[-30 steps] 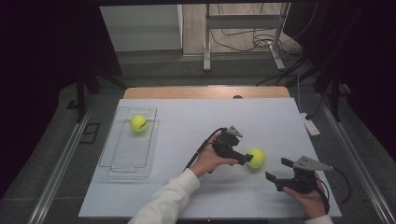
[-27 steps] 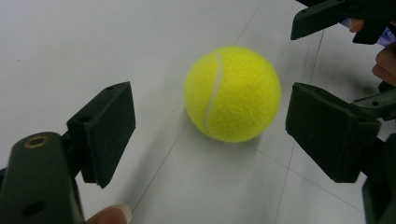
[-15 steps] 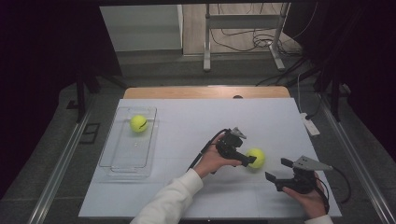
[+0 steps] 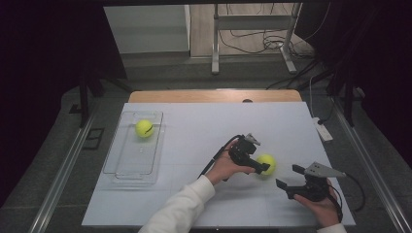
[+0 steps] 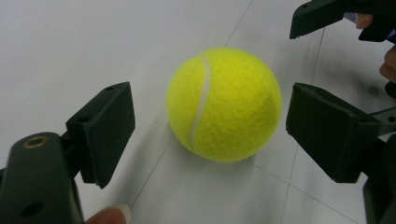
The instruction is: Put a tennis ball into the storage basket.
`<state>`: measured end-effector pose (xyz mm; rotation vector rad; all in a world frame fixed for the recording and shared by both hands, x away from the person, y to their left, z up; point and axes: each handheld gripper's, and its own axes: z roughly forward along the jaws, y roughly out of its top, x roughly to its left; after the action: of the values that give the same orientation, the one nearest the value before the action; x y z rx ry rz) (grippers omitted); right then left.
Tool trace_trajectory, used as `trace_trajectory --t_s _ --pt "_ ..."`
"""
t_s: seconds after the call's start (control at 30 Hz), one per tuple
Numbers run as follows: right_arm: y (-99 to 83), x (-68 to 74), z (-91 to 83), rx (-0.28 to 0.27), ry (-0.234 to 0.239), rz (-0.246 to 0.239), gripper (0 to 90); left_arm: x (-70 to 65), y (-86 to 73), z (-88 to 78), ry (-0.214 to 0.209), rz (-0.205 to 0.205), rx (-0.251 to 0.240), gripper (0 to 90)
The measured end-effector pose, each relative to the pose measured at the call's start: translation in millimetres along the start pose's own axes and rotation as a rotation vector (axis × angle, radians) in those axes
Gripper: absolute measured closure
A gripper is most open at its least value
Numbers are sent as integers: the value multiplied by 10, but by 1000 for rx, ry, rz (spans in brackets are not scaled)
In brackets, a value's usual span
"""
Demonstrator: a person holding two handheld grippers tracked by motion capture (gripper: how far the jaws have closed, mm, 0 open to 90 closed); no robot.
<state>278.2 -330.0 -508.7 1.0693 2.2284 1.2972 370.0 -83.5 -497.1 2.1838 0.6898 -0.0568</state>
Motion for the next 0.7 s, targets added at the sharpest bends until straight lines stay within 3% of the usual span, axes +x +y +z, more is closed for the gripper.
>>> trace_trajectory --t_s 0.7 --pt "-3 2 -1 -2 4 -2 106 3 19 161 -30 -20 3 195"
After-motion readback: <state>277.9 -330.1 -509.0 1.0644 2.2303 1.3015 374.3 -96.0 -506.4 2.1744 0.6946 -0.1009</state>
